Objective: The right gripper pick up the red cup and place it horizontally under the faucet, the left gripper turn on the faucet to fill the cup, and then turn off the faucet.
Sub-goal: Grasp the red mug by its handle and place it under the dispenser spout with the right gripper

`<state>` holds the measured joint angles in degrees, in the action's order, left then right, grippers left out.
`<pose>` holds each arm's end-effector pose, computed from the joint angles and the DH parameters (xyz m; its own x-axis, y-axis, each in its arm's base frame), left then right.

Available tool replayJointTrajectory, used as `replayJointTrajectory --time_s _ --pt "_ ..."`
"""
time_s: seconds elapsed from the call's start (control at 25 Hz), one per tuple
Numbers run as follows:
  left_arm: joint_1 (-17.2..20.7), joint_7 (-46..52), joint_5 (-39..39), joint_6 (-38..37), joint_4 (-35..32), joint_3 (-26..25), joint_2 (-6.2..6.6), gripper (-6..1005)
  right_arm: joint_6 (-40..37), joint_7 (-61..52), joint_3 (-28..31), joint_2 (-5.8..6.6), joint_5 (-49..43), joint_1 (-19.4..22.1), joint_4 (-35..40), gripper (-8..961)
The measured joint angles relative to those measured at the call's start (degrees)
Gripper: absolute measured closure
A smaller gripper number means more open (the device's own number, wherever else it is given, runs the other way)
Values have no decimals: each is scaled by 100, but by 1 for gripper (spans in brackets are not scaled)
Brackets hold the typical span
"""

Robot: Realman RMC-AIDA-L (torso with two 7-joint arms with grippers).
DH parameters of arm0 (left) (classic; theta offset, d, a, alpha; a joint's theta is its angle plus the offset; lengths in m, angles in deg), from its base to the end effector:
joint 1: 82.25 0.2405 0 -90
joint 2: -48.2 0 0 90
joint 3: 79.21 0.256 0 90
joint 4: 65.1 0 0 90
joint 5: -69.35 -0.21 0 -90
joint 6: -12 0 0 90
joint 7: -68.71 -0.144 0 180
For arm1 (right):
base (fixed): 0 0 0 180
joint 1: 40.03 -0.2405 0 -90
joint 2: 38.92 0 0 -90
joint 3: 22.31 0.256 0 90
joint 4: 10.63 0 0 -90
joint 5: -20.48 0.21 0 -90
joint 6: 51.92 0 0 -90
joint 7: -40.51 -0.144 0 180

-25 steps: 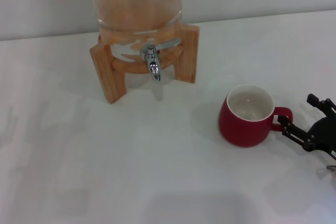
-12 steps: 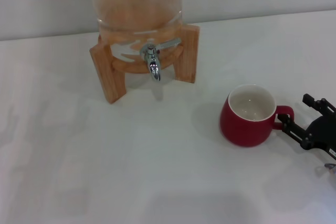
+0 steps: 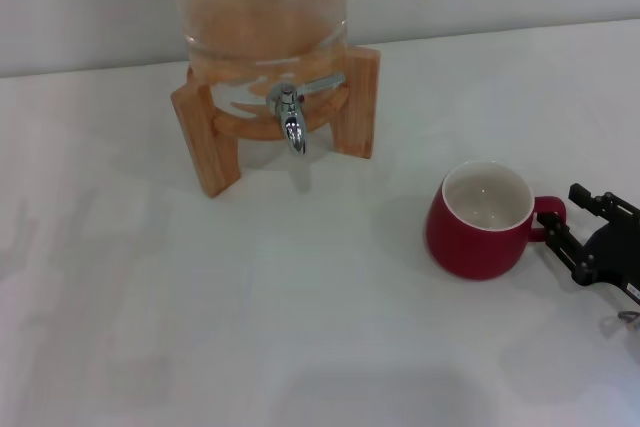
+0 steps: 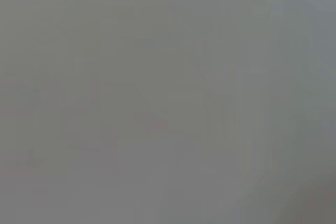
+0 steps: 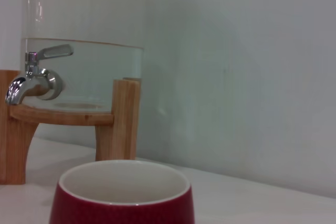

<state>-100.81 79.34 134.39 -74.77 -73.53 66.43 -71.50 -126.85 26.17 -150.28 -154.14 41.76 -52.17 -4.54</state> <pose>-0.3293 0.2788 0.0091 0.6193 -0.2668 0.7385 0.7463 -0.0923 -0.6592 0.3765 0.2378 -0.0179 0.7911 -0.0687 -0.6078 -0.5860 -0.3699 -0.7209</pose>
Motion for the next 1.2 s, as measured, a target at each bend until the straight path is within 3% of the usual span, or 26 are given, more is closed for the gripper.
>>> replayJointTrajectory --time_s 0.28,0.72,1.2 --pt "-9 0 0 14 0 0 0 170 -19 75 0 0 -3 -4 14 482" --pt "1 0 0 14 0 0 0 169 -56 207 -33 0 -31 1 107 836" --pt "-6 7 0 21 0 0 3 169 -69 206 -62 0 -47 -9 146 835"
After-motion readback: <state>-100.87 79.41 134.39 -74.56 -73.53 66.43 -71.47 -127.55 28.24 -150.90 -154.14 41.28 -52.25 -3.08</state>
